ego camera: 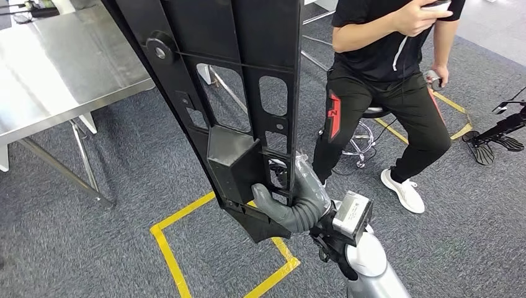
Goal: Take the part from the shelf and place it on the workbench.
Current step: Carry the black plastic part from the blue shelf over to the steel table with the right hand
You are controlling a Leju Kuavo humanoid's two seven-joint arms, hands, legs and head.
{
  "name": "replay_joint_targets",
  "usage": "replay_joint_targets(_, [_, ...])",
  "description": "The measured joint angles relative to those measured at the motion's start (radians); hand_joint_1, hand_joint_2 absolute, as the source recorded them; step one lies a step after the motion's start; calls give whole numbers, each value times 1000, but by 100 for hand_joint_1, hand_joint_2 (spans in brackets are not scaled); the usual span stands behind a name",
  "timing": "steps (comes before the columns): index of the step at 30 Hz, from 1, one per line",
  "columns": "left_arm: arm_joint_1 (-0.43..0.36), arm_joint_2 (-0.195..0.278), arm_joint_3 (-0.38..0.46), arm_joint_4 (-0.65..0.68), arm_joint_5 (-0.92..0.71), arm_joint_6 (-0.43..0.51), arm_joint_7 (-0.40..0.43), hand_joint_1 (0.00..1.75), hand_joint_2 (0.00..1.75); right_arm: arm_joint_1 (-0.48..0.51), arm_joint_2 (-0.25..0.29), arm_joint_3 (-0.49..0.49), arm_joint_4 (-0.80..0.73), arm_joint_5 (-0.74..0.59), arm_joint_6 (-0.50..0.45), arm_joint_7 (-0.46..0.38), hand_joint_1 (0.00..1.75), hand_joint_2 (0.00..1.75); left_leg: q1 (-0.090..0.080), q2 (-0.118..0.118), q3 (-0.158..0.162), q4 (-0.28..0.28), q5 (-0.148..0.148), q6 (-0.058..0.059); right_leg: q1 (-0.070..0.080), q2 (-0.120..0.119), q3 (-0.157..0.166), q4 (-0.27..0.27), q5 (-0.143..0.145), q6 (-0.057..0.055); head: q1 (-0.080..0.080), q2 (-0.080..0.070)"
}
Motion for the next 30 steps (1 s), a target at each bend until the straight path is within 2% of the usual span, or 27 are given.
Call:
replay_joint_targets(2, [1, 0, 0, 0, 0, 0, 2, 0, 175, 1, 1, -1, -1, 1, -1, 2, 175, 175, -2, -6, 4, -10, 2, 7, 1, -4, 2, -6, -1, 11, 0, 0])
replay_joint_targets(3, [2, 0, 0, 0, -1, 1, 4, 0, 175, 1, 1, -2, -2, 1, -2, 4, 175, 175, -2, -8, 11, -18, 5, 6, 2, -5, 7, -13, 2, 13, 1, 0])
replay_joint_targets(6, [2, -1, -1, 0, -2, 5, 10, 0, 175, 0, 1, -4, -6, 4, -6, 6, 175, 175, -7, -16, 31, -35, 10, -2, 4, -3, 29, -38, 4, 8, 3, 0])
replay_joint_targets(8, [1, -1, -2, 0, -3, 9, 13, 0, 175, 0, 1, -4, -6, 6, -8, 8, 175, 175, -11, -19, 32, -34, 8, 4, 2, -4, 36, -43, 2, 11, 3, 0])
replay_joint_targets(13, [1, -1, -6, 0, -3, 13, 15, 0, 175, 1, 2, -2, -6, 11, -9, 12, 175, 175, -14, -18, 30, -33, 7, 9, -2, -3, 42, -49, 6, 18, 3, 0])
replay_joint_targets(16, [2, 0, -6, 0, 0, 14, 17, 0, 175, 0, 4, -2, -6, 22, -12, 14, 175, 175, -19, -19, 28, -31, 2, 23, -10, -4, 45, -59, 11, 31, 2, 0])
replay_joint_targets(18, [3, 1, -6, 0, 0, 14, 18, 0, 175, 0, 8, -2, -8, 27, -15, 14, 175, 175, -15, -20, 35, -44, 6, 37, -12, 0, 45, -57, 9, 41, 2, 0])
replay_joint_targets(19, [3, 0, -7, 0, 0, 14, 18, 0, 175, 0, 9, -2, -8, 28, -16, 14, 175, 175, -10, -19, 41, -53, 10, 41, -9, 8, 35, -37, 0, 39, 3, 0])
replay_joint_targets(20, [3, -1, -7, -1, 0, 14, 18, 0, 175, 0, 9, -2, -9, 29, -16, 15, 175, 175, -6, -20, 46, -60, 14, 45, -7, 17, 13, 5, -19, 34, 3, 0])
replay_joint_targets(22, [2, -3, -7, -1, 0, 14, 18, 0, 175, 3, 7, -2, -8, 31, -17, 15, 175, 175, -2, -23, 50, -65, 14, 49, -7, 35, -62, 145, -71, 24, 4, 0])
replay_joint_targets(23, [2, -3, -7, -1, 0, 14, 18, 0, 175, 5, 5, -2, -7, 32, -18, 16, 175, 175, -2, -26, 50, -65, 13, 48, -7, 38, -100, 210, -89, 23, 4, 0])
replay_joint_targets(24, [2, -3, -7, -1, 0, 14, 18, 0, 175, 8, 4, -2, -6, 33, -19, 16, 175, 175, -1, -29, 51, -64, 12, 46, -8, 39, -124, 244, -93, 27, 4, 0])
replay_joint_targets(25, [2, -4, -7, -1, 0, 14, 18, 0, 175, 9, 4, -2, -6, 34, -19, 17, 175, 175, 2, -33, 53, -62, 9, 42, -10, 39, -127, 236, -78, 36, 4, 0])
replay_joint_targets(26, [3, -4, -7, -1, 0, 13, 18, 0, 175, 10, 3, -2, -5, 35, -20, 17, 175, 175, 5, -37, 55, -59, 6, 36, -13, 39, -110, 188, -49, 48, 4, 0])
replay_joint_targets(27, [3, -5, -7, -1, 0, 13, 18, 0, 175, 10, 3, -2, -5, 35, -21, 17, 175, 175, 8, -41, 57, -52, 0, 28, -18, 39, -79, 115, -15, 61, 4, 0])
replay_joint_targets(28, [2, -3, -7, 0, 0, 13, 18, 0, 175, 11, 3, -1, -5, 35, -22, 18, 175, 175, 9, -45, 56, -44, -7, 17, -20, 40, -51, 52, 11, 68, 5, 0])
replay_joint_targets(29, [3, -2, -7, 0, 0, 13, 18, 0, 175, 11, 4, -1, -5, 35, -22, 18, 175, 175, 9, -47, 55, -35, -14, 8, -22, 41, -31, 9, 27, 66, 4, 0])
replay_joint_targets(30, [3, 0, -7, 0, 1, 13, 18, 0, 175, 12, 4, 0, -5, 35, -23, 19, 175, 175, 8, -49, 53, -30, -19, 0, -22, 43, -22, -9, 31, 57, 4, 0])
